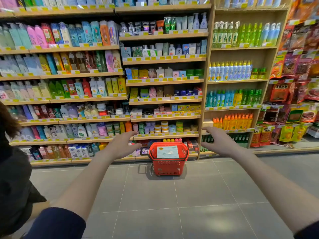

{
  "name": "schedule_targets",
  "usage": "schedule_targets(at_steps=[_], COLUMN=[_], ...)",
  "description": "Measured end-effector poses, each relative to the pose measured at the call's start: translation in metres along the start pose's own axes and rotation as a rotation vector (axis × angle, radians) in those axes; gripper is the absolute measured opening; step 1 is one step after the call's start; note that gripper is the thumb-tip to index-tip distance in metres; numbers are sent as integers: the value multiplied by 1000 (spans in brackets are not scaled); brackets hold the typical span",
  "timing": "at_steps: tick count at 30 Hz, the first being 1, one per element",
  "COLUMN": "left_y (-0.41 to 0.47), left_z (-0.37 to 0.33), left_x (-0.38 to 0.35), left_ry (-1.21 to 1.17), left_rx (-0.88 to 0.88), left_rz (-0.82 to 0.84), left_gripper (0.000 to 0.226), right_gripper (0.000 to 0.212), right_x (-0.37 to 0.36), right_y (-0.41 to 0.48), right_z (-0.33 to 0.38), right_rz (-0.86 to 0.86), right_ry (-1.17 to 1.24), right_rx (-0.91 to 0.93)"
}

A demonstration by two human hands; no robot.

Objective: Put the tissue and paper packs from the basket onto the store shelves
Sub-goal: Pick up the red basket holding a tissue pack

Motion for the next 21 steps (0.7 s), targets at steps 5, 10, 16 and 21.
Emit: schedule_targets(at_steps=[5, 10, 16, 21], left_y=[71, 155, 232, 291], left_z=[-1, -2, 10, 35], left_x=[-17, -24, -46, -68], left_ry=[32, 21, 50, 7], left_rx=[10, 44, 64, 73], left_rz=[10, -5, -17, 3], left_gripper=[62, 64, 64, 63], right_gripper=[68, 68, 63, 63], right_x=[-14, -14, -21, -47], right_y=[68, 151, 231, 291], right_z=[-37, -74, -100, -114], right_rz=[6, 32, -28, -3], right_ry=[23, 16, 35, 91], right_rx=[-8, 3, 63, 71])
Point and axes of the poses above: each hand's wrist, its own y-axis towards the middle knuckle, its own x-axis out of the back of the hand, z = x × y, the point moved 6 cm from there along y, towards the middle knuckle, and after that the axes turned 1 degree about -y, right-handed, at the moved point
